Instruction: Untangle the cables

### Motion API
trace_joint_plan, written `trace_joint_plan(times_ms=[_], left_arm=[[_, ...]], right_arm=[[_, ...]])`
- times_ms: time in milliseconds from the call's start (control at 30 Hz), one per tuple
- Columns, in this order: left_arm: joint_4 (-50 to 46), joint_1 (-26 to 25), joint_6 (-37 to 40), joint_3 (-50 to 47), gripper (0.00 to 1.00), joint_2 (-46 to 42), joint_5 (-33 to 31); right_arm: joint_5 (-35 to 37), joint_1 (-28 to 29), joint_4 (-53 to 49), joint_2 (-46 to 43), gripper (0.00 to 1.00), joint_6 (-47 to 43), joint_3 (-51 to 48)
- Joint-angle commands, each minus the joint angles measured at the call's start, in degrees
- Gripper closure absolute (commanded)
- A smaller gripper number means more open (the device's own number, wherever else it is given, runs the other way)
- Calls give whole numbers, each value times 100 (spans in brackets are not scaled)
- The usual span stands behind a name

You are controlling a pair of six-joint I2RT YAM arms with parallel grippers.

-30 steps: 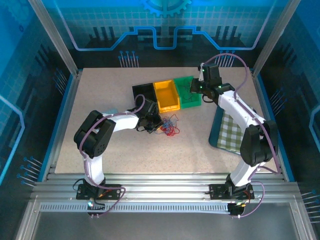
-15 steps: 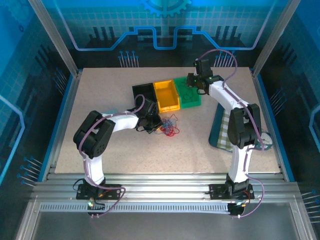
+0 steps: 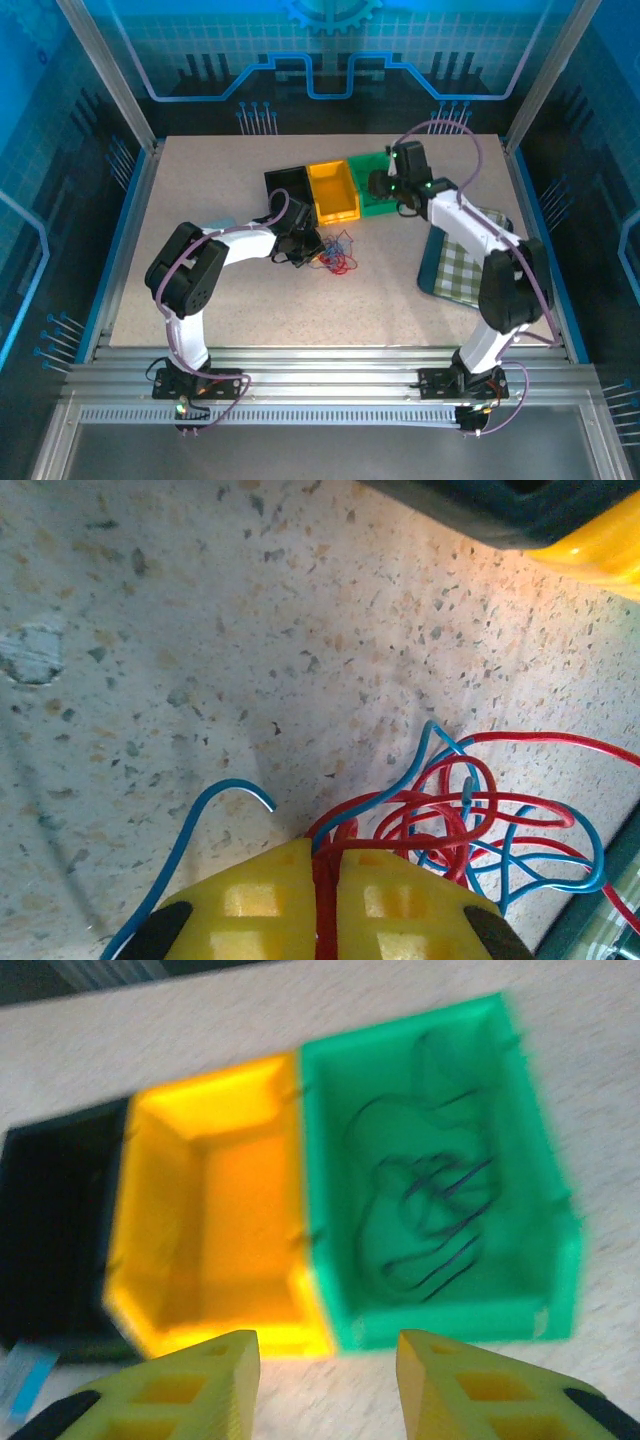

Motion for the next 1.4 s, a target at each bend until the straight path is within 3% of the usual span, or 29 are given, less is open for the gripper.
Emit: trace_joint_plan(times_ms=[0, 200, 567, 767, 867, 1100, 1367], left_arm=[[-44, 43, 49, -111, 100, -93, -28], [-181, 41, 123, -24, 100, -93, -26], [-411, 20, 76, -54, 100, -225, -114], [-566, 17, -1, -102, 100, -259, -242], [-738, 25, -130, -175, 100, -303, -431], [-942, 110, -438, -524, 100, -565, -863], [-922, 218, -613, -867, 100, -821, -1105]], right_arm=[[-604, 449, 296, -276, 59, -16, -707], [-795, 910, 159, -3, 58, -296, -903], [-480, 938, 118, 817, 66, -518, -539], [-325, 927, 100, 941, 99, -482, -339], [-62, 872, 52, 766, 100, -452, -379], [809, 275, 77, -13, 100, -36, -904], [1062, -761, 17, -781, 100, 273, -1387]])
